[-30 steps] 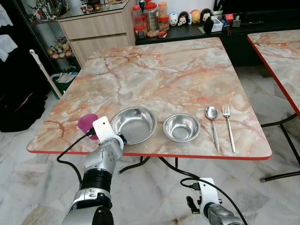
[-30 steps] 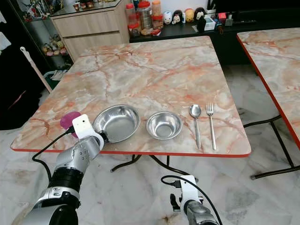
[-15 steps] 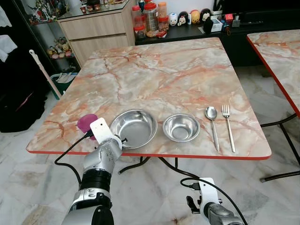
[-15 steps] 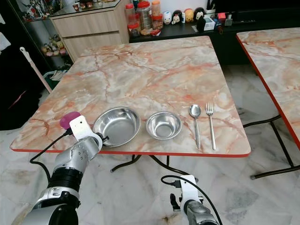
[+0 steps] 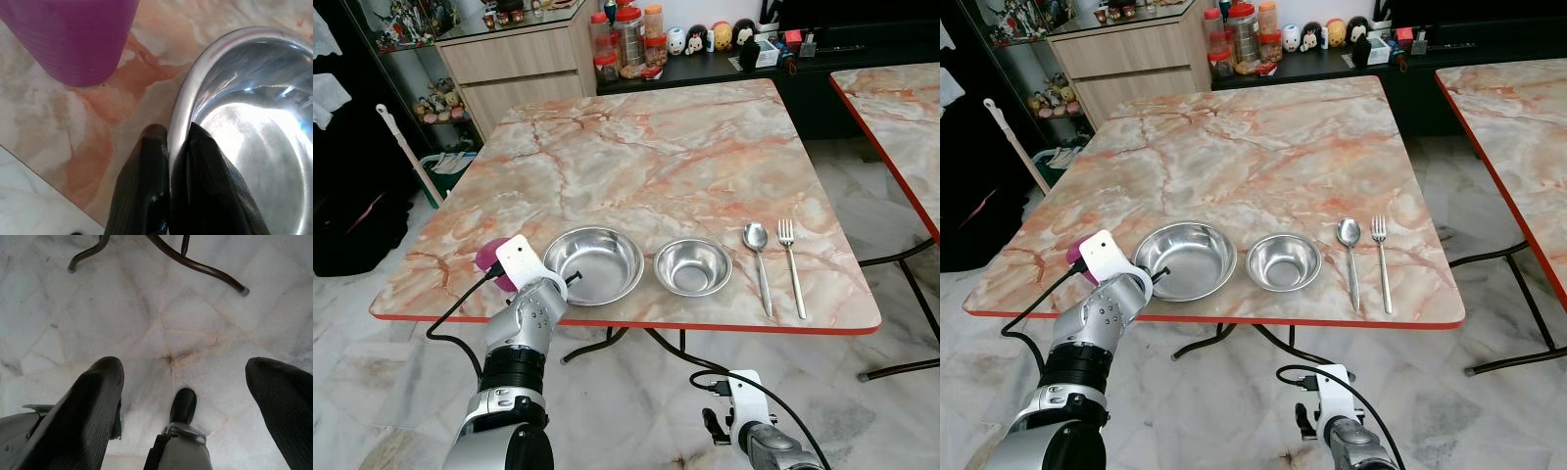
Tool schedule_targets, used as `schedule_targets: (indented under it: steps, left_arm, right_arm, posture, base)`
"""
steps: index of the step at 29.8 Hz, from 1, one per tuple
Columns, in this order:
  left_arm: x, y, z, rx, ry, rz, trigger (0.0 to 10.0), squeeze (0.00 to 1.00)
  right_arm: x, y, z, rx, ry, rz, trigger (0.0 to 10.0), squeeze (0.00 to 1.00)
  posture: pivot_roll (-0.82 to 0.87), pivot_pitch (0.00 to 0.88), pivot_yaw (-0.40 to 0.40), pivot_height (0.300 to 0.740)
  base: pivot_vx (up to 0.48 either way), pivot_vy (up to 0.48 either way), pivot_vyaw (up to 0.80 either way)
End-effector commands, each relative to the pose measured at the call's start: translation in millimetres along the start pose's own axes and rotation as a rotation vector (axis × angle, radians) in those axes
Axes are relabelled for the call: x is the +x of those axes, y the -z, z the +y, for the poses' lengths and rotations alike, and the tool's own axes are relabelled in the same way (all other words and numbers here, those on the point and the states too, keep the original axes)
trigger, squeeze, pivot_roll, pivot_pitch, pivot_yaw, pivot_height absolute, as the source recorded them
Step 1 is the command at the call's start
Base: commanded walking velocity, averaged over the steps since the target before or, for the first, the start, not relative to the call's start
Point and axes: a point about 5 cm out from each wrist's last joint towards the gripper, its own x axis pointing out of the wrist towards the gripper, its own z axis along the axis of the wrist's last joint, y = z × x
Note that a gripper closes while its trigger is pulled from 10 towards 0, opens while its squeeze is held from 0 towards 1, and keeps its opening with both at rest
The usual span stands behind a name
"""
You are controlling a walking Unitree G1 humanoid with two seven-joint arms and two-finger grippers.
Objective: Setting the table
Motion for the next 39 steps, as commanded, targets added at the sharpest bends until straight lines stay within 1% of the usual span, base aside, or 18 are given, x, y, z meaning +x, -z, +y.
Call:
schedule_targets:
  steps: [1,4,5,10,11,13,14,15,25,27,28,30,32,33,34,35,37,39]
  left_arm:
    - [1.7,4,10.8,-0.019,-0.051,0.002,0.0,0.00]
    - [-1.2,-5,7.5,-0.079,-0.005,-0.064,0.0,0.00]
    - [-2.0,-7,5.9,-0.092,0.012,-0.079,0.7,0.00]
    - [-4.0,-11,3.2,-0.109,0.038,-0.112,0.7,0.00]
    - [-6.5,-17,-1.3,-0.131,0.102,-0.160,10.0,0.00]
    - [-12.3,-26,-7.7,-0.156,0.204,-0.244,10.0,0.00]
    - [-12.3,-26,-7.7,-0.156,0.204,-0.244,10.0,0.00]
    - [-15.9,-31,-10.1,-0.166,0.251,-0.298,10.0,0.00]
    - [-23.9,-43,-16.3,-0.198,0.334,-0.399,10.0,0.00]
    - [-29.3,-56,-16.6,-0.153,0.367,-0.496,10.0,0.00]
    - [-29.3,-56,-16.6,-0.153,0.367,-0.496,10.0,0.00]
    - [-35.1,-71,-12.8,-0.075,0.401,-0.608,10.0,0.00]
    - [-36.6,-74,-11.3,-0.051,0.408,-0.637,10.0,0.00]
    - [-41.4,-78,-12.1,0.021,0.426,-0.695,10.0,0.00]
    - [-41.4,-78,-12.1,0.021,0.426,-0.695,10.0,0.00]
    - [-45.2,-77,-15.5,0.071,0.447,-0.728,10.0,0.00]
    - [-45.2,-77,-15.5,0.071,0.447,-0.728,10.0,0.00]
    - [-48.1,-71,-21.5,0.132,0.471,-0.751,10.0,0.00]
  right_arm:
    - [0.6,-1,5.1,-0.006,-0.015,0.002,10.0,0.00]
    - [0.6,-1,4.7,-0.006,-0.014,0.002,10.0,0.00]
    - [0.6,-1,4.5,-0.006,-0.014,0.002,10.0,0.00]
    - [0.6,-1,4.5,-0.006,-0.014,0.002,10.0,0.00]
    - [0.6,-2,4.3,-0.005,-0.014,-0.001,10.0,0.00]
    - [0.5,-2,4.0,-0.002,-0.013,-0.005,10.0,0.00]
    - [0.5,-2,4.0,-0.002,-0.013,-0.005,10.0,0.00]
    - [0.5,-3,3.4,-0.002,-0.013,-0.008,10.0,0.00]
    - [0.4,-4,2.3,0.001,-0.011,-0.016,10.0,0.00]
    - [0.3,-5,2.0,0.012,-0.009,-0.031,10.0,0.00]
    - [0.3,-5,2.0,0.012,-0.009,-0.031,10.0,0.00]
    - [0.3,-7,1.9,0.025,-0.009,-0.049,10.0,0.00]
    - [0.2,-7,1.9,0.028,-0.010,-0.054,10.0,0.00]
    - [0.1,-8,1.5,0.031,-0.009,-0.062,10.0,0.00]
    - [0.1,-8,1.5,0.031,-0.009,-0.062,10.0,0.00]
    - [0.1,-9,1.1,0.034,-0.006,-0.068,10.0,0.00]
    - [0.1,-9,1.1,0.034,-0.006,-0.068,10.0,0.00]
    - [0.0,-9,0.3,0.038,0.003,-0.074,10.0,0.00]
  posture:
    - [-0.05,0.010,0.143,0.740]
    - [-0.05,0.007,0.139,0.740]
    - [-0.05,0.006,0.137,0.740]
    - [-0.05,0.006,0.137,0.740]
    - [-0.05,0.003,0.135,0.740]
    - [-0.05,0.002,0.132,0.740]
    - [-0.05,0.002,0.132,0.740]
    - [-0.05,0.000,0.128,0.740]
    - [-0.05,0.000,0.120,0.740]
    - [-0.04,0.000,0.118,0.740]
    - [-0.04,0.000,0.118,0.740]
    - [-0.04,0.000,0.115,0.740]
    - [-0.04,0.000,0.115,0.740]
    - [-0.04,0.000,0.111,0.740]
    - [-0.04,0.000,0.111,0.740]
    - [-0.04,0.000,0.109,0.740]
    - [-0.04,0.000,0.109,0.740]
    - [-0.04,0.000,0.107,0.740]
  base:
    - [0.000,0.000,0.00]
    - [0.000,0.000,0.00]
    - [0.000,0.000,0.00]
    - [0.000,0.000,0.00]
    - [0.000,0.000,0.00]
    - [0.000,0.000,0.00]
    - [0.000,0.000,0.00]
    - [0.000,0.000,0.00]
    - [0.000,0.000,0.00]
    - [0.000,0.000,0.00]
    - [0.000,0.000,0.00]
    - [0.000,0.000,0.00]
    - [0.000,0.000,0.00]
    - [0.000,0.000,0.00]
    - [0.000,0.000,0.00]
    - [0.000,0.000,0.00]
    - [0.000,0.000,0.00]
    - [0.000,0.000,0.00]
